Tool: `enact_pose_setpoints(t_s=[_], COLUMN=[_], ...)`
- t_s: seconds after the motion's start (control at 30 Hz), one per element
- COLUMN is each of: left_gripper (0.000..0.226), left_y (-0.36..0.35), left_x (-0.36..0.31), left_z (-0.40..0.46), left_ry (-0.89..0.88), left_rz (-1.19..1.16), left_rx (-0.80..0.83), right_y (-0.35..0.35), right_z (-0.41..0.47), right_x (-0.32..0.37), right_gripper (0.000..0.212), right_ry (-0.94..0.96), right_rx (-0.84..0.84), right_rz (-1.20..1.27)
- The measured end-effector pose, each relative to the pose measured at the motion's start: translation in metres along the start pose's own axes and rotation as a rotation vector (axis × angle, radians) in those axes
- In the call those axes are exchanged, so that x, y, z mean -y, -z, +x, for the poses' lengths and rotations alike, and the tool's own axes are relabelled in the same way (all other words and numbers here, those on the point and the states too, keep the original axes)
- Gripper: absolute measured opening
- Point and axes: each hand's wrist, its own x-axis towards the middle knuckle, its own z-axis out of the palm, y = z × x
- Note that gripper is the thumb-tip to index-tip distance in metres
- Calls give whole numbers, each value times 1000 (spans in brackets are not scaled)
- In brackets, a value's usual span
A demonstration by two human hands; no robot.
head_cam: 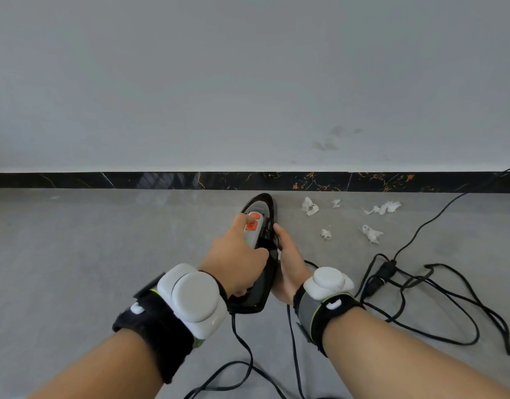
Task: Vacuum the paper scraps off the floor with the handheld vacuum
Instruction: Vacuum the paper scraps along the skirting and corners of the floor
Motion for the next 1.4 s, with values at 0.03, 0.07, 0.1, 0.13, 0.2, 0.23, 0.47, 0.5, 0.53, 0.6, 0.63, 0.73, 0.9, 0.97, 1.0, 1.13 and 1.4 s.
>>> enact_pose_setpoints(t_s=[0.03, 0.07, 0.1, 0.13, 0.2, 0.23, 0.47, 0.5, 0.53, 0.6, 0.63, 0.73, 0.9, 0.97, 1.0, 1.13, 1.4], left_gripper=[57, 57, 58, 58, 58, 58, 54, 54, 53, 53, 53, 55, 53, 55, 56, 55, 58], left_y=[1, 3, 4, 4, 5, 5, 4, 4, 3, 1, 0, -7, -21, -28, -30, -42, -50], left_x=[0, -1, -1, -2, -5, -6, -13, -15, -17, -22, -23, -28, -34, -34, -33, -35, -50], left_z=[-2, -4, -7, -10, -18, -23, -52, -55, -58, -63, -64, -69, -60, -52, -49, -30, -5], left_ry=[1, 1, -1, -7, -17, -24, -59, -66, -76, -97, -103, -124, -149, -161, -161, -172, -187], left_rz=[7, 16, 26, 37, 52, 55, 95, 102, 110, 129, 141, 167, 180, 189, 195, 207, 228], left_rx=[9, 16, 21, 28, 42, 51, 139, 146, 151, 169, 180, 217, 203, 192, 187, 165, 137], right_y=[2, 3, 2, 2, 5, 6, 22, 26, 29, 36, 38, 45, 49, 50, 50, 58, 55], right_z=[1, 0, -2, -4, -8, -10, -30, -32, -34, -37, -38, -42, -42, -41, -42, -32, -20], right_x=[0, 0, 1, 1, 0, -1, -5, -7, -9, -10, -11, -9, 3, 13, 16, 34, 43], right_gripper=[56, 53, 51, 52, 52, 52, 68, 68, 69, 70, 69, 62, 59, 65, 67, 66, 60], right_ry=[-4, -5, -3, 2, 2, 0, 13, 18, 25, 58, 73, 104, 131, 107, 91, 83, 133], right_rx=[6, 11, 26, 44, 51, 47, 55, 46, 34, 7, -4, -33, -51, -46, -43, -65, -129], right_rz=[7, 22, 40, 64, 98, 110, 190, 198, 205, 213, 224, 245, 208, 196, 202, 182, 198])
